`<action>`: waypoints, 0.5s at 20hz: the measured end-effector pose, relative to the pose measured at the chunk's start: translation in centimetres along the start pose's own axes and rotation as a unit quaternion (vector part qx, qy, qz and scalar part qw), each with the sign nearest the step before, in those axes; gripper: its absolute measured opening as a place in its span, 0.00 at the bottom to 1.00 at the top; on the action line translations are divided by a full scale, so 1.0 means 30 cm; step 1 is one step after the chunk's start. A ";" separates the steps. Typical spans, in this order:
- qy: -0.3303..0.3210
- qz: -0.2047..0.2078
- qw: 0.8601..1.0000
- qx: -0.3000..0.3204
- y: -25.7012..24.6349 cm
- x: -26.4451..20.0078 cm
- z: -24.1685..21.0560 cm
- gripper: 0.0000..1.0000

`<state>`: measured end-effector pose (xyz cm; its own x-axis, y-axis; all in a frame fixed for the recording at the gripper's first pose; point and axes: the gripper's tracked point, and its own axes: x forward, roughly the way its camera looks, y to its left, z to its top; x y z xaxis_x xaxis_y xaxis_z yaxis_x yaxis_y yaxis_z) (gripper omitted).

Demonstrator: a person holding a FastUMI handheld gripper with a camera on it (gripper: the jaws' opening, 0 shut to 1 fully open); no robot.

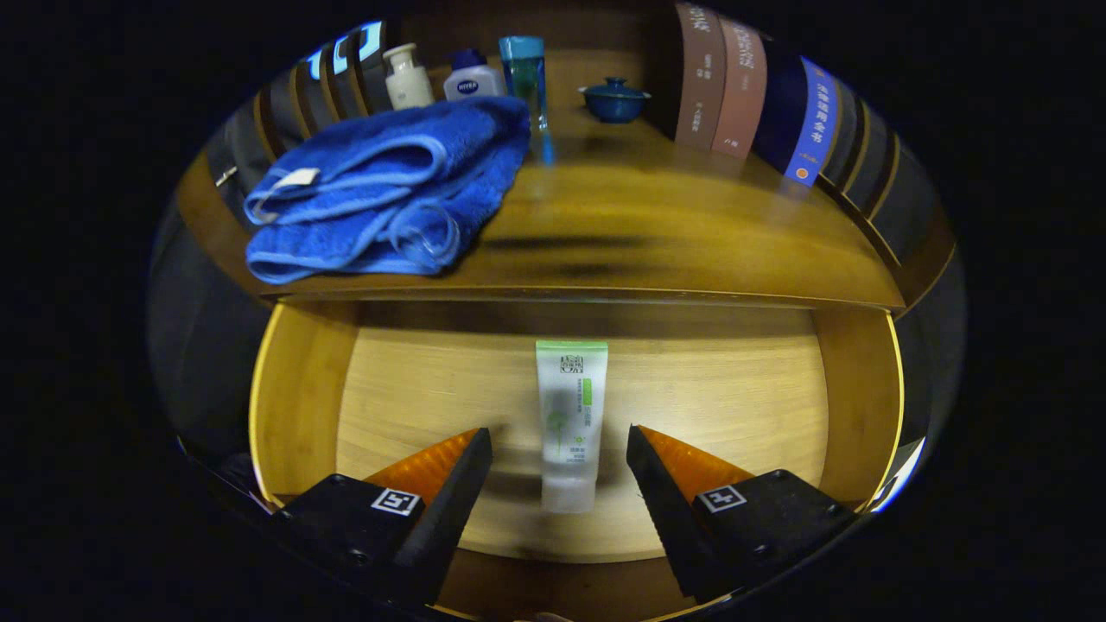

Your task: Pull open the drawer, take out the items inside it, and place them on the countertop above the cabinet.

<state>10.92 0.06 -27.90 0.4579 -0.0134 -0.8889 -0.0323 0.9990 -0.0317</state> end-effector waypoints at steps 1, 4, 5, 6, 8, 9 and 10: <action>0.008 -0.005 1.000 -0.005 -0.001 0.013 -0.007 1.00; 0.050 -0.002 0.999 -0.006 0.011 0.065 -0.045 1.00; 0.064 -0.003 0.998 -0.009 0.002 0.070 -0.046 1.00; 0.074 -0.001 0.997 -0.011 0.000 0.083 -0.049 1.00; 0.097 0.004 0.995 0.001 0.001 0.114 -0.054 1.00; 0.105 0.006 0.994 0.012 -0.011 0.118 -0.064 1.00; 0.110 0.010 0.994 0.018 -0.020 0.126 -0.063 1.00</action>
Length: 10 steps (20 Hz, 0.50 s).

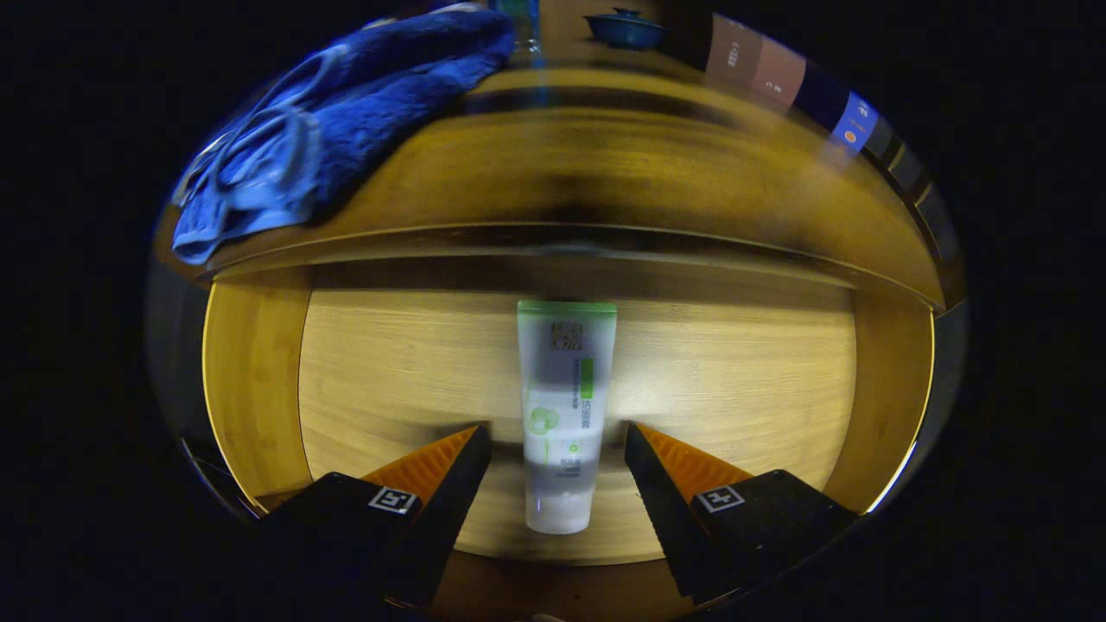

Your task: Pull open the drawer, take out the items inside it, and place them on the countertop above the cabinet.

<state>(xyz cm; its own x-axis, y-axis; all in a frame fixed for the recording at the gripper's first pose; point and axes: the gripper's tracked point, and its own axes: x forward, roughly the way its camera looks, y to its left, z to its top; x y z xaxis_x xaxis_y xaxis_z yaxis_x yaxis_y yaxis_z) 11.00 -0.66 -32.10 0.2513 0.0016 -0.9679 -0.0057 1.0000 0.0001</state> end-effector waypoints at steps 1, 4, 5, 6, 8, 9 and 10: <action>0.006 0.000 1.000 0.004 -0.007 0.003 0.008 1.00; 0.006 -0.015 1.000 -0.009 -0.025 0.023 0.031 0.94; 0.008 -0.020 1.000 -0.017 -0.022 0.015 0.024 0.92; 0.008 -0.023 0.999 -0.024 -0.026 0.017 0.029 0.89; -0.001 -0.022 0.999 -0.023 -0.033 0.020 0.044 0.73; -0.003 -0.019 1.000 -0.022 -0.026 0.027 0.043 0.59; -0.007 -0.020 1.000 -0.021 -0.029 0.006 0.055 0.58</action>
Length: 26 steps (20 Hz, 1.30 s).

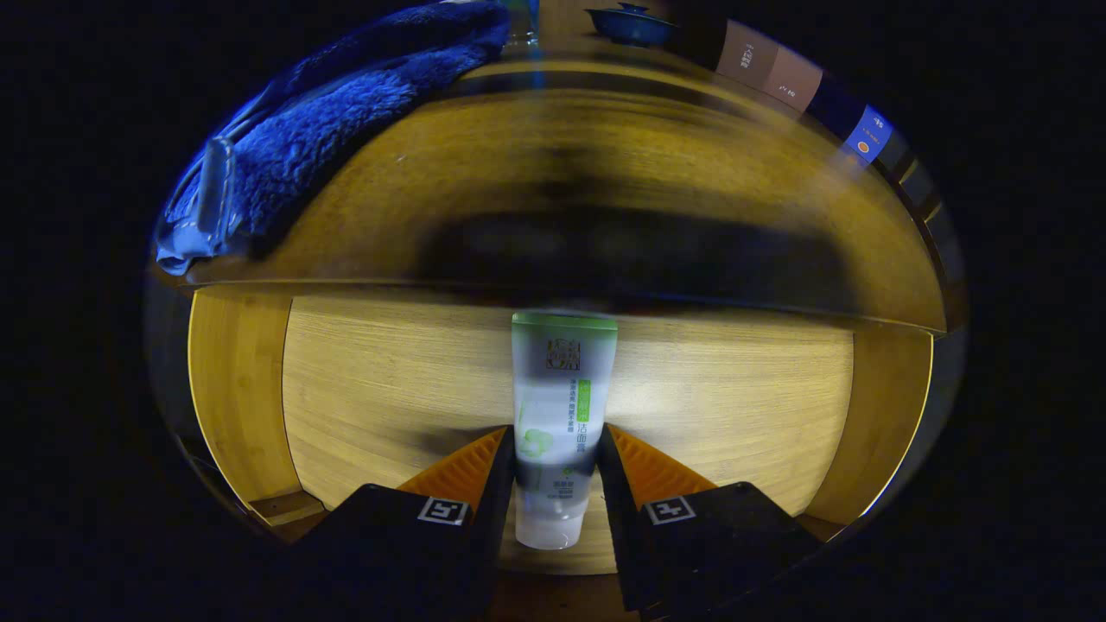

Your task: Pull open the drawer, take out the items inside it, and place them on the countertop above the cabinet.

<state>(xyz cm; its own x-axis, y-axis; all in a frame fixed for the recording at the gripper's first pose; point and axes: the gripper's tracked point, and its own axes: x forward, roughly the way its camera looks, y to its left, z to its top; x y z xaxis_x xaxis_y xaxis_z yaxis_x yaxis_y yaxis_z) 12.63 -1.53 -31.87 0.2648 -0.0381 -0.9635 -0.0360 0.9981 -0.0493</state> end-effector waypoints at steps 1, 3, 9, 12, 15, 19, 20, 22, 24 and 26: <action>0.000 0.003 1.000 0.002 0.001 0.023 -0.014 0.56; -0.002 0.005 1.000 0.003 -0.002 0.012 -0.007 0.55; -0.041 0.046 0.998 0.027 0.013 -0.102 0.002 0.55; -0.075 0.077 0.994 0.029 0.033 -0.234 -0.017 0.55; -0.132 0.078 0.988 0.021 0.025 -0.355 0.014 0.54; -0.199 0.077 0.977 0.020 0.009 -0.503 0.132 0.54; -0.209 0.071 0.975 0.019 -0.006 -0.517 0.175 0.54; -0.231 0.054 0.971 0.026 -0.032 -0.529 0.296 0.54; -0.239 0.051 0.969 0.035 -0.046 -0.537 0.411 0.54; -0.240 0.041 0.969 0.035 -0.065 -0.524 0.502 0.54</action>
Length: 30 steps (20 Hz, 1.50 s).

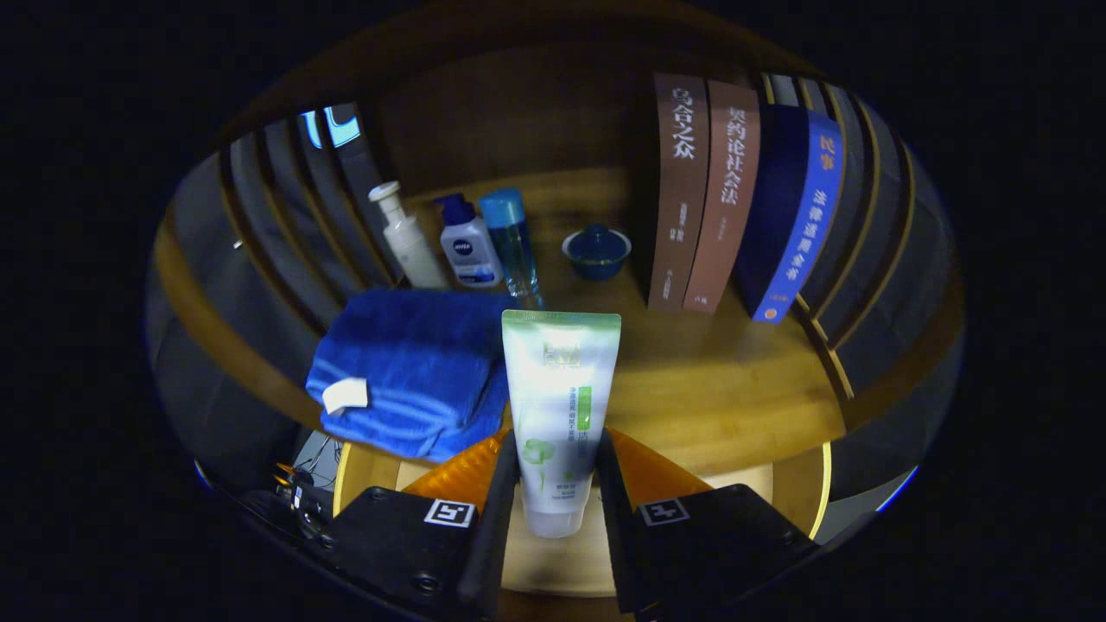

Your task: Pull open the drawer, take out the items inside it, and place them on the countertop above the cabinet.

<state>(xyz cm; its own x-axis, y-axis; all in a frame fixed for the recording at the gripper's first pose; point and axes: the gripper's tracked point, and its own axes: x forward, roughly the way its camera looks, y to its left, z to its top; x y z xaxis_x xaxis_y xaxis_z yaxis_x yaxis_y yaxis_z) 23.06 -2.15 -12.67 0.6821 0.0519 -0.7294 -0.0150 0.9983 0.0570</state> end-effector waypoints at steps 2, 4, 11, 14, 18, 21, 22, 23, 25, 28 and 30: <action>0.015 -0.013 1.000 -0.003 -0.018 0.087 0.030 0.54; 0.042 -0.016 0.999 0.008 -0.027 0.150 0.023 0.54; 0.077 -0.031 0.996 0.011 -0.055 0.264 -0.006 0.54; 0.066 -0.035 0.997 0.023 -0.063 0.264 0.015 0.69; 0.055 -0.038 0.998 0.018 -0.075 0.241 0.018 1.00; 0.034 -0.035 0.999 0.018 -0.072 0.192 0.019 1.00; 0.022 -0.033 0.999 0.019 -0.067 0.166 0.022 1.00; 0.007 -0.032 0.999 0.019 -0.063 0.135 0.024 1.00; -0.027 -0.030 0.999 0.027 -0.058 0.066 0.026 1.00; -0.065 -0.022 0.997 0.032 -0.046 -0.058 -0.007 1.00; -0.095 -0.009 0.995 0.035 -0.016 -0.159 -0.033 1.00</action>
<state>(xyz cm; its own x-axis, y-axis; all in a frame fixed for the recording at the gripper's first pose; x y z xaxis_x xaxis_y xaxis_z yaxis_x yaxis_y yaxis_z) 19.09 -2.85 -9.89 0.8081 0.0214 -0.5886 0.0449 0.9942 0.0978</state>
